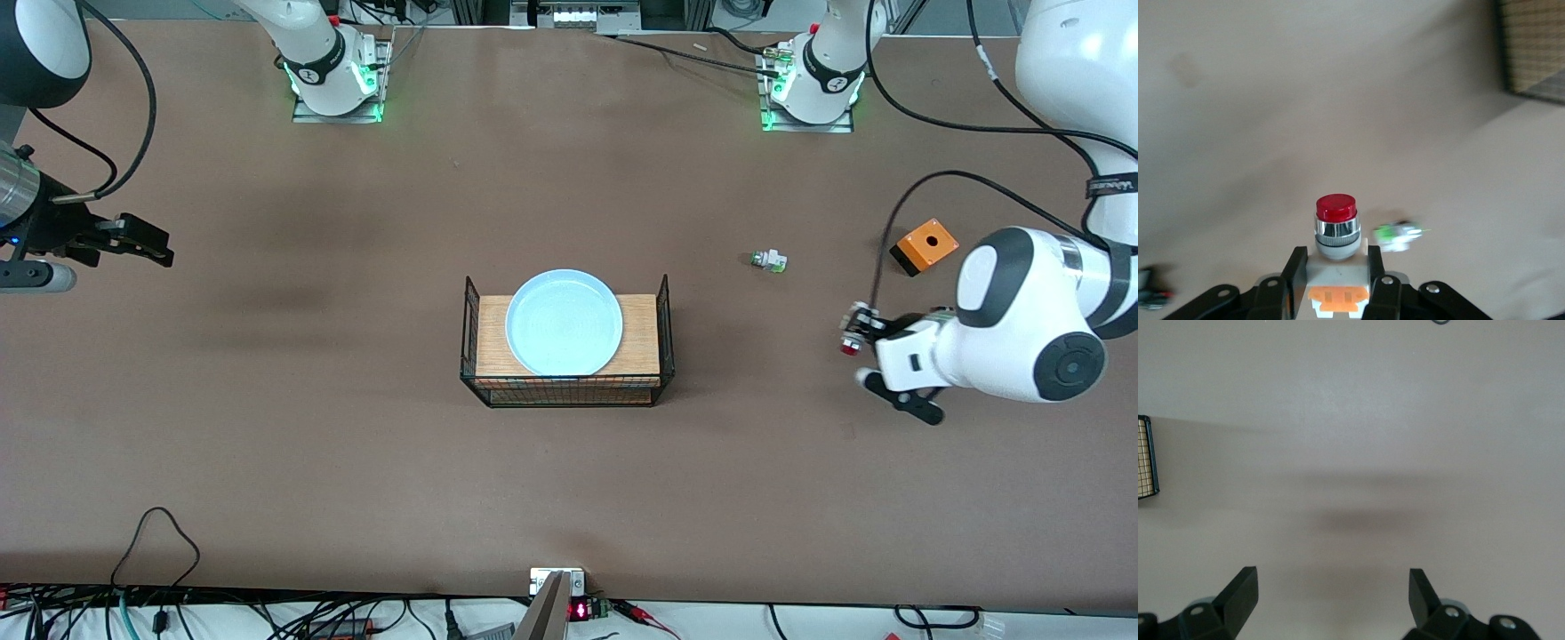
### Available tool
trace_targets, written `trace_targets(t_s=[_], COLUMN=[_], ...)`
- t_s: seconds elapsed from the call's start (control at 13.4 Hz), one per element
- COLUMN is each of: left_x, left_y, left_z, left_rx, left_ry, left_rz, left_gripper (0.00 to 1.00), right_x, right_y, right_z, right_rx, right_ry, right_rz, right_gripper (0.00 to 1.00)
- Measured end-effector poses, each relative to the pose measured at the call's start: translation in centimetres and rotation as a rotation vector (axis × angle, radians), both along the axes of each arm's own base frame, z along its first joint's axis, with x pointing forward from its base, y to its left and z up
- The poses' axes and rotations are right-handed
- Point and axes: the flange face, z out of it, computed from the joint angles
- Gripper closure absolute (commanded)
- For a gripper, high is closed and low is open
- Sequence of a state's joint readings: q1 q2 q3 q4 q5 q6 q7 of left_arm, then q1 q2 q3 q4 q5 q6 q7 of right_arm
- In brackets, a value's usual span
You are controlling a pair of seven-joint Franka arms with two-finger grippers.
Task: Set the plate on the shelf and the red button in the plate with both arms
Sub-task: 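Grasp the white red-topped button with the left gripper and lift, then carry the red button with the left gripper over the plate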
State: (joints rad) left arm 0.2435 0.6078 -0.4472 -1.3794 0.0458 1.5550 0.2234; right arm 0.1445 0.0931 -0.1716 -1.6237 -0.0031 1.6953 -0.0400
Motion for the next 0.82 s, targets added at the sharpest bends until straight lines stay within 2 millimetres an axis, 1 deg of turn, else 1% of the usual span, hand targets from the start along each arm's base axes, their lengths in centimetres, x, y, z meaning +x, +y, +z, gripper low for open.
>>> trace_targets(t_s=[0.15, 0.3, 0.37, 0.52, 0.6, 0.67, 0.75, 0.82], left_x=[-0.8, -1.8, -2.2, -2.9, -3.3, -3.6, -3.8, -3.9], left_y=[-5.2, -10.1, -12.1, -15.3, -17.1, -19.4, -21.8, -24.2], left_z=[3.0, 5.8, 7.5, 10.3, 11.0, 11.1, 10.9, 10.1], left_rx=[-0.041, -0.098, -0.126, -0.179, -0.194, -0.212, -0.232, -0.254], left_ry=[0.039, 0.083, 0.104, 0.156, 0.166, 0.152, 0.130, 0.110], left_rz=[0.091, 0.186, 0.241, 0.336, 0.356, 0.368, 0.373, 0.384], left_gripper=[0.89, 0.89, 0.89, 0.89, 0.89, 0.89, 0.89, 0.89], right_x=[0.1, 0.0, -0.1, -0.1, 0.0, 0.0, 0.0, 0.0], right_y=[0.1, 0.1, 0.1, -0.3, -0.4, -0.2, -0.1, -0.1], right_z=[0.4, 0.3, 0.2, -0.1, -0.1, -0.2, -0.2, -0.2], right_rx=[0.000, 0.000, 0.000, -0.001, -0.001, -0.001, -0.001, -0.001], right_ry=[-0.007, 0.001, 0.009, 0.017, 0.019, 0.020, 0.021, 0.022], right_rz=[0.002, 0.001, 0.000, -0.006, -0.007, -0.006, -0.003, -0.003], right_gripper=[0.00, 0.00, 0.00, 0.00, 0.00, 0.00, 0.00, 0.00])
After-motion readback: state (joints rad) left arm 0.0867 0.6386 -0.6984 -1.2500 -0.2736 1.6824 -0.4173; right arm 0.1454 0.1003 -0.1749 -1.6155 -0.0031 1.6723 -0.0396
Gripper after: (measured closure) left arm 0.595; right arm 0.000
